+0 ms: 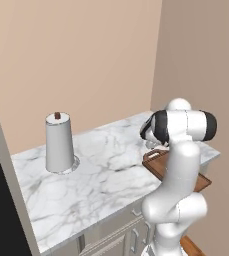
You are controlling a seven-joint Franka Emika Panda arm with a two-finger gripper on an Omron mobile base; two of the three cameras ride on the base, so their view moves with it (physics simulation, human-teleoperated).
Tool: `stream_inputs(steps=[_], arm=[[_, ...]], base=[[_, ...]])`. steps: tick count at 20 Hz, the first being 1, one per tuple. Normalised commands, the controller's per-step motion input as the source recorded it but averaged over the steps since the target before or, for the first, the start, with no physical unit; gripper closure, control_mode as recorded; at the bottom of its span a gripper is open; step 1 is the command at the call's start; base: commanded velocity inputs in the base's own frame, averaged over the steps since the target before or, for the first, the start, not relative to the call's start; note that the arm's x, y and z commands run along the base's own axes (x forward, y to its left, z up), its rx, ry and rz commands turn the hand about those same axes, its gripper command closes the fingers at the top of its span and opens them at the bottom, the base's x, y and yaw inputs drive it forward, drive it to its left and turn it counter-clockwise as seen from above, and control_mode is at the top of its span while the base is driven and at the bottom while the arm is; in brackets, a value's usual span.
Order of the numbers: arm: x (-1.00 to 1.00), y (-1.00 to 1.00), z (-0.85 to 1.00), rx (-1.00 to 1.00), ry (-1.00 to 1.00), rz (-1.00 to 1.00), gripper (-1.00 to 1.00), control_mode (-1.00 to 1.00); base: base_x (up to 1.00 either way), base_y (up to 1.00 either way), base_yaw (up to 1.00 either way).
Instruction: Move the cutting board and knife to the sink. Then move spray from the cabinet to the counter.
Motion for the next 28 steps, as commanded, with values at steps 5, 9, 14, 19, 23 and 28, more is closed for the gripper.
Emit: stream_inputs(steps=[5,9,14,19,23,28], arm=[[0.41,0.0,0.0,0.0,-0.19,0.0,-1.0,-1.0],[0.13,-0.01,0.16,0.0,-0.1,0.0,-1.0,-1.0],[-0.35,-0.02,0.64,0.02,0.0,0.0,-1.0,-1.0],[-0.28,0.11,0.93,0.0,0.0,0.0,-1.0,-1.0],[-0.16,0.03,1.0,0.0,0.0,0.0,-1.0,-1.0],[-0.02,0.0,1.0,0.0,0.0,0.0,-1.0,-1.0]], base=[[0.0,0.0,0.0],[0.0,0.0,0.0],[0.0,0.0,0.0],[0.0,0.0,0.0],[0.0,0.0,0.0],[0.0,0.0,0.0]])
